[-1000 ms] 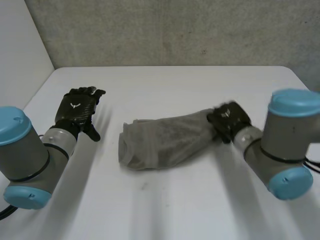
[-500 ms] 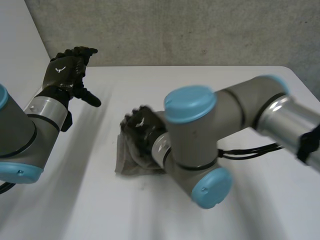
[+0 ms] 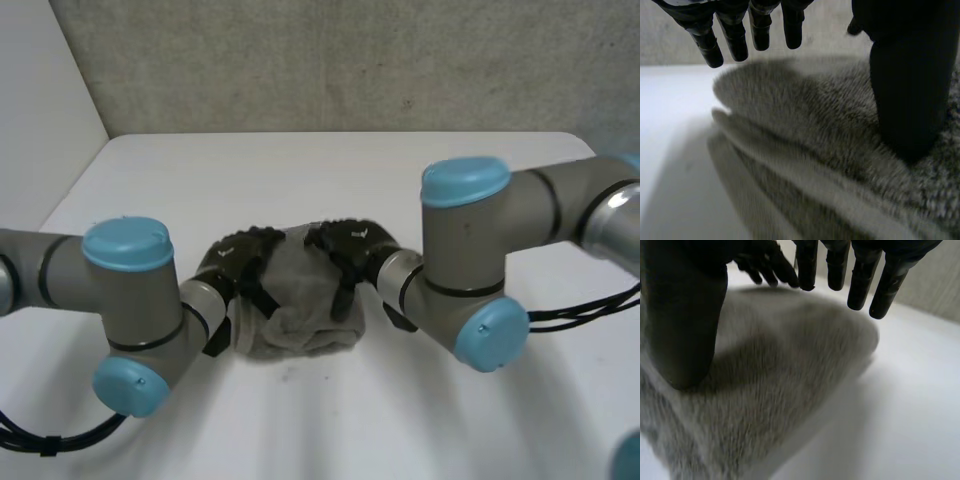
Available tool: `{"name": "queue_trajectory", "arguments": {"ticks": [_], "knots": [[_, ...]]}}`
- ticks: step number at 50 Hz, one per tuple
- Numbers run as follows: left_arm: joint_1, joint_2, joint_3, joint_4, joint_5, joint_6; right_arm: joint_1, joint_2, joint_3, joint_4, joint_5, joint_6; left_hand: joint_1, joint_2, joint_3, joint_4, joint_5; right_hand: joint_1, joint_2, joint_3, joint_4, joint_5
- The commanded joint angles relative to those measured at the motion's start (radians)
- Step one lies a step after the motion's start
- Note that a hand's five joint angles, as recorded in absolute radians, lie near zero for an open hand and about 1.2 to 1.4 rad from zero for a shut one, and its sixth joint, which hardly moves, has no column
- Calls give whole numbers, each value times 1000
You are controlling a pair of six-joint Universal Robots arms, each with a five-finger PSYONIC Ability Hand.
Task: Fold the towel.
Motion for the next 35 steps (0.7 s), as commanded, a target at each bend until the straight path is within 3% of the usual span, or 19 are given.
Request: {"name": "queue_trajectory", "arguments": {"ticks": [1,11,13,16,18,19,21,25,29,35], "knots": [[4,-16,6,-9,-30,59,3,47,-42,7,5,-42,28,32,33,31,0,-56,-67,-63,-80,-59],[7,185,6,-39,-30,85,-42,-211,9,4,11,-28,14,17,18,17,-14,-56,-67,-63,-80,-59],[12,228,11,-45,-30,86,-87,-322,56,-6,43,-19,8,11,12,11,-20,-56,-67,-63,-80,-59],[18,313,24,-71,-30,89,-112,-373,73,-7,80,-14,5,8,10,8,-23,-56,-67,-63,-80,-59],[39,386,57,-119,-30,91,-173,-454,102,4,172,-11,2,5,7,5,-26,-56,-67,-63,-80,-59],[39,386,57,-119,-30,91,-174,-454,102,4,172,-11,2,5,7,5,-26,-56,-67,-63,-80,-59],[97,438,99,-212,-30,89,-233,-511,139,7,252,-17,2,5,7,5,-26,-56,-67,-63,-80,-59],[136,463,150,-307,-32,89,-270,-571,171,3,286,-25,2,5,7,5,-26,-56,-67,-63,-80,-59],[151,467,215,-410,-32,89,-305,-615,179,6,284,-26,2,5,7,5,-26,-56,-67,-63,-80,-59],[145,481,233,-452,-32,89,-312,-622,184,7,281,-28,2,5,7,5,-26,-56,-67,-63,-80,-59]]}}
